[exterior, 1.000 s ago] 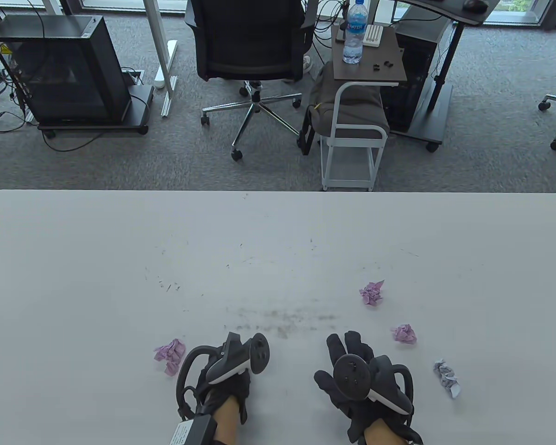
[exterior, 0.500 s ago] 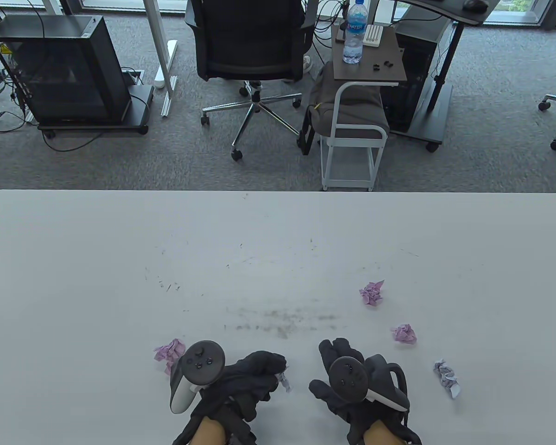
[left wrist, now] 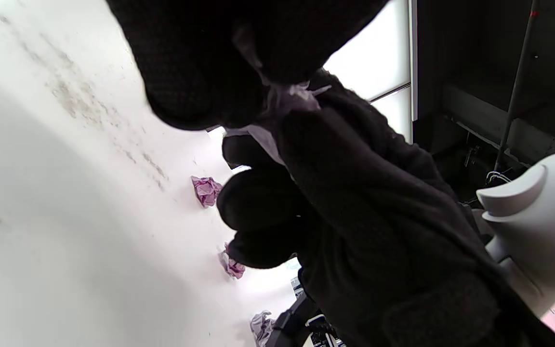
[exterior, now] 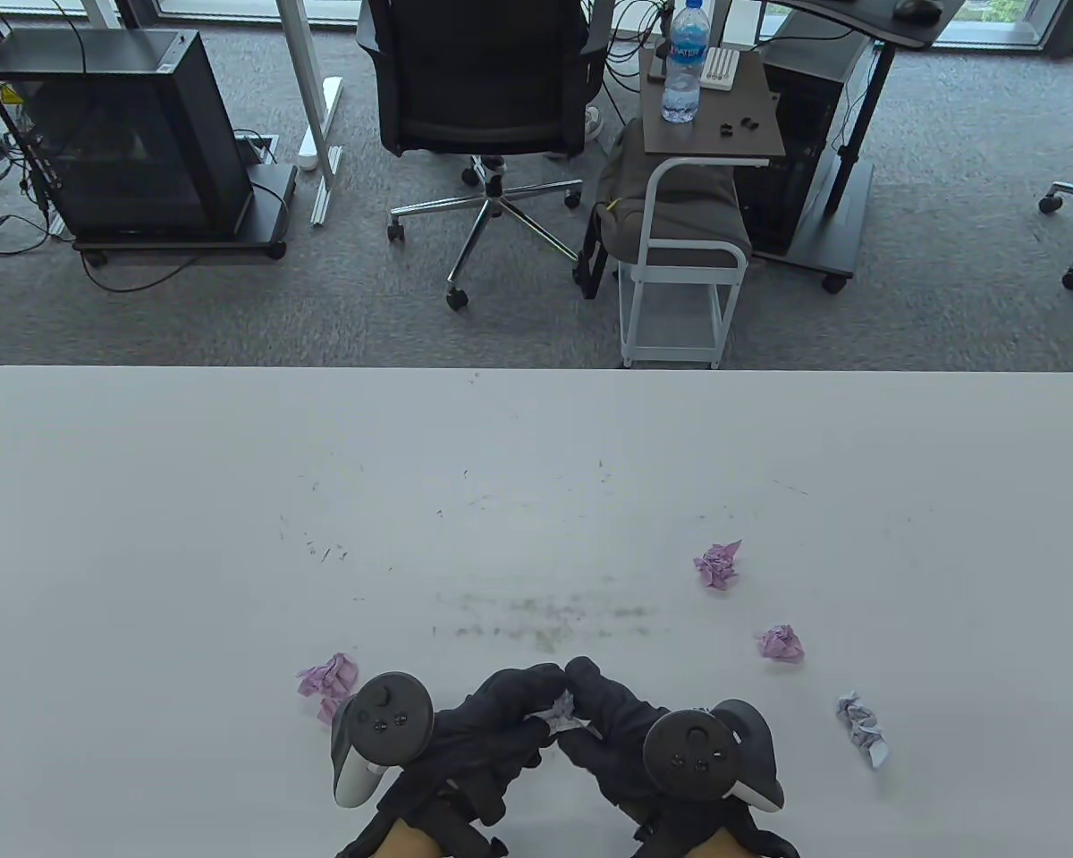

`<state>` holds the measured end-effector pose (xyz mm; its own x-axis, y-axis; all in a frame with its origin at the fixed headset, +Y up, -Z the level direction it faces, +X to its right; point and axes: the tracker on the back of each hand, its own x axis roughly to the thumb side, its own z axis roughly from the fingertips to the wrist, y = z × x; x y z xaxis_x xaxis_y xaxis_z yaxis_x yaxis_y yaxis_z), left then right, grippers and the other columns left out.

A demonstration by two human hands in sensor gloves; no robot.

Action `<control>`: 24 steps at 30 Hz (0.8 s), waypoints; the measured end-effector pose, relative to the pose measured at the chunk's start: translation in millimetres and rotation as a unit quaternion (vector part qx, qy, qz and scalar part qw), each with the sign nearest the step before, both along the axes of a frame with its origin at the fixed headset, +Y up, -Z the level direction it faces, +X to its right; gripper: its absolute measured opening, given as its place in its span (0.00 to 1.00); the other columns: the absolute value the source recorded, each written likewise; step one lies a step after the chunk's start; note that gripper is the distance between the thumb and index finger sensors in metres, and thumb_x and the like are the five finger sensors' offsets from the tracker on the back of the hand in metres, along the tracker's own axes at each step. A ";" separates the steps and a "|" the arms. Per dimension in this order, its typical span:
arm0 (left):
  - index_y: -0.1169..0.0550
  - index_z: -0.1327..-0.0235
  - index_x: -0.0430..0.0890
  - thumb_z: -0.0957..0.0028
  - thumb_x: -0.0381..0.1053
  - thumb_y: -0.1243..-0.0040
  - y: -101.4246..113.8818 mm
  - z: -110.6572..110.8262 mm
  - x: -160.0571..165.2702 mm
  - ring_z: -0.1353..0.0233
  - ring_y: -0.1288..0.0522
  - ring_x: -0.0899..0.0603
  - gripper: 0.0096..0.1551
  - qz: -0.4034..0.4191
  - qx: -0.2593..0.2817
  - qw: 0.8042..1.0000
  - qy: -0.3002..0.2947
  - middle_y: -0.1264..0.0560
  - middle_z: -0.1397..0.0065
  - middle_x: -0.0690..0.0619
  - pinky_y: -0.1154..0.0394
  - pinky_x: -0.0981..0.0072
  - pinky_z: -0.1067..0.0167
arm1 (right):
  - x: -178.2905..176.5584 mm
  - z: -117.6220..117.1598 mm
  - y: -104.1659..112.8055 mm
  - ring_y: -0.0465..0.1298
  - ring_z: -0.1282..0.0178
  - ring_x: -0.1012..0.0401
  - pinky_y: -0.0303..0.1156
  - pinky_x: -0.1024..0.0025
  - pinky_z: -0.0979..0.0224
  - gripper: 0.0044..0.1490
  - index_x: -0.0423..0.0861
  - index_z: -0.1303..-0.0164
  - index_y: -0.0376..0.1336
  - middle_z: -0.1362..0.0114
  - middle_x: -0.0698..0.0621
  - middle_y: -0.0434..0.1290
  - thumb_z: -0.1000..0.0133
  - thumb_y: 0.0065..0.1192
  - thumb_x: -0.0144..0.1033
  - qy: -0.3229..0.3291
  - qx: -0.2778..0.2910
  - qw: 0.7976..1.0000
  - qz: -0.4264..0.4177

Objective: Flatten crumpled invoices and stack

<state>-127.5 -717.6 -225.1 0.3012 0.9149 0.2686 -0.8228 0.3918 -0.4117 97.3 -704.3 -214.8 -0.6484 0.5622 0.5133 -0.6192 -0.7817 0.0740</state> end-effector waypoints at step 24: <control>0.31 0.24 0.39 0.38 0.42 0.38 -13.7 -5.6 -9.2 0.39 0.19 0.38 0.29 0.037 -0.087 0.995 0.026 0.32 0.27 0.36 0.19 0.46 0.41 | 14.4 5.9 17.0 0.81 0.48 0.53 0.82 0.59 0.49 0.28 0.44 0.32 0.60 0.35 0.41 0.74 0.43 0.66 0.26 -0.001 0.045 0.999 -0.007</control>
<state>-136.8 -731.3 -230.7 0.2403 0.9666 0.0895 -0.8684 0.2553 -0.4252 111.6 -687.3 -208.9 -0.6421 0.5218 0.5617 -0.6295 -0.7770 0.0021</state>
